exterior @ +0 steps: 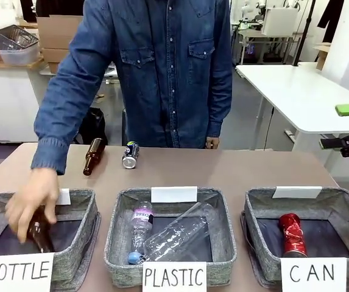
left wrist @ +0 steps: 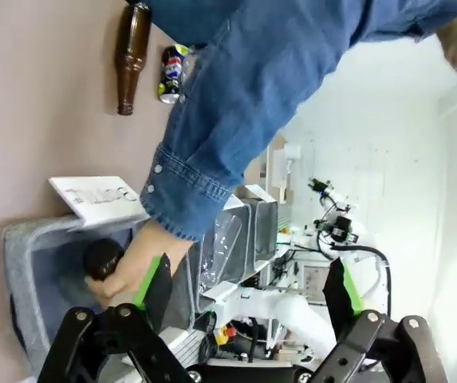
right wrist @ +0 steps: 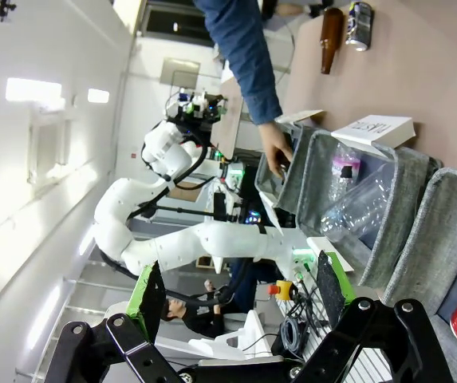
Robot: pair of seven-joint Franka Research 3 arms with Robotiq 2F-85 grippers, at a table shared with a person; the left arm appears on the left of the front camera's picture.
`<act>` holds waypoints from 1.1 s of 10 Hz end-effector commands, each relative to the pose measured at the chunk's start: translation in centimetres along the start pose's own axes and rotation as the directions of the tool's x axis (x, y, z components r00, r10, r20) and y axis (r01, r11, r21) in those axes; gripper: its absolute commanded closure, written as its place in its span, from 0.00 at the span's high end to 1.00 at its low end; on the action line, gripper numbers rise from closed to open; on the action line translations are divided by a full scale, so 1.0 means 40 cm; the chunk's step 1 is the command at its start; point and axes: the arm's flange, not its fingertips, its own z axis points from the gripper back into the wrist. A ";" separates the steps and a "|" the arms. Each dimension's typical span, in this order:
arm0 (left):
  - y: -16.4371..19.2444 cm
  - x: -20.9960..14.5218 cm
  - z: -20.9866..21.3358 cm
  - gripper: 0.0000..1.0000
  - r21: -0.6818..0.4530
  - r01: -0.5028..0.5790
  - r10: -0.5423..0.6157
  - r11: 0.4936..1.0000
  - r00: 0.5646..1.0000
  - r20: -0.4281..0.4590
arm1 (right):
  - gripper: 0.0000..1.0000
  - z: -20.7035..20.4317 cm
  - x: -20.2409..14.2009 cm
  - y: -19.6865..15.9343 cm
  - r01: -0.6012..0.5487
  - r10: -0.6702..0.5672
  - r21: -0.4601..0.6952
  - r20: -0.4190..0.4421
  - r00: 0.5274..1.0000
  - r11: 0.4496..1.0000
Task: Sort the can waste into the basket.
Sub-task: Pick up the can waste from the table and place it in the right Fabric basket.
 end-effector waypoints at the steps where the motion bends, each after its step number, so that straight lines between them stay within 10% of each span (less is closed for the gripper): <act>1: 0.028 -0.048 0.123 1.00 -0.046 -0.083 0.085 0.996 0.995 0.051 | 1.00 0.006 0.000 0.002 -0.020 0.020 0.000 -0.009 1.000 1.000; 6: -0.001 -0.055 0.031 1.00 0.032 -0.091 0.088 0.995 0.994 0.068 | 1.00 0.006 0.000 0.002 -0.020 0.020 0.000 -0.009 1.000 1.000; 11: -0.218 0.019 -0.529 1.00 0.492 0.127 -0.057 0.862 0.986 -0.155 | 1.00 0.006 0.000 0.002 -0.020 0.020 0.000 -0.009 1.000 1.000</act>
